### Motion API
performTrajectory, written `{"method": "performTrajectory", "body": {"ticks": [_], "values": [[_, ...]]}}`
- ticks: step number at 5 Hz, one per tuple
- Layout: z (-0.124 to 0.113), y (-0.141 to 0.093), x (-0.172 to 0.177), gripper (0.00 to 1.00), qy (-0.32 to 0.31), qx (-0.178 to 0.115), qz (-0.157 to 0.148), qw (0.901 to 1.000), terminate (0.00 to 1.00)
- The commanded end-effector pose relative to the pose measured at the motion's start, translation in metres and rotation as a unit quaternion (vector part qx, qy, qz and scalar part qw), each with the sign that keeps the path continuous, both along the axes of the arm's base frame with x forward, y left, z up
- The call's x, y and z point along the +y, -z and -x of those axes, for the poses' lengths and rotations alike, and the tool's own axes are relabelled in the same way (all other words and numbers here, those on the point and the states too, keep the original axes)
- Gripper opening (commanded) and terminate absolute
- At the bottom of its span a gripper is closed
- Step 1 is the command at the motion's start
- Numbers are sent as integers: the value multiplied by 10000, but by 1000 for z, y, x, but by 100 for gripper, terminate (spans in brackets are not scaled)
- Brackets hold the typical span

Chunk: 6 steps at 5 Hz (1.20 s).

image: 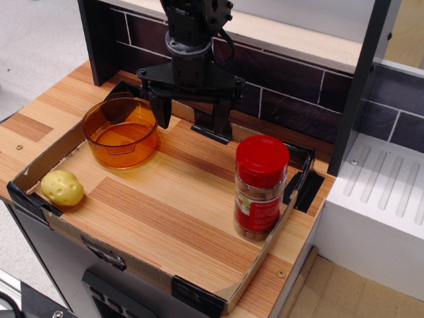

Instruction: Topple basil bottle

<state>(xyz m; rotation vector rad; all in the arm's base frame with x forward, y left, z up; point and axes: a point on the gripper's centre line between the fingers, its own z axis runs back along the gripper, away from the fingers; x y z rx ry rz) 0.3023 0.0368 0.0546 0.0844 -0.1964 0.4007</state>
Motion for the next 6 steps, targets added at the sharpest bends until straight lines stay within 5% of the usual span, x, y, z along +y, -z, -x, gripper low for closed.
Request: {"method": "performTrajectory", "body": {"ticks": [1, 2, 4, 5, 6], "values": [[0, 0, 0, 100, 0, 0, 0, 10000, 0], [-3, -15, -1, 100, 1247, -243, 47, 9919, 0], [-11, -36, 0, 100, 3256, -66, -399, 9446, 0], [-14, -40, -2, 100, 4112, 177, -936, 9066, 0], [-11, -44, -3, 100, 5249, 537, -803, 8457, 0]]}}
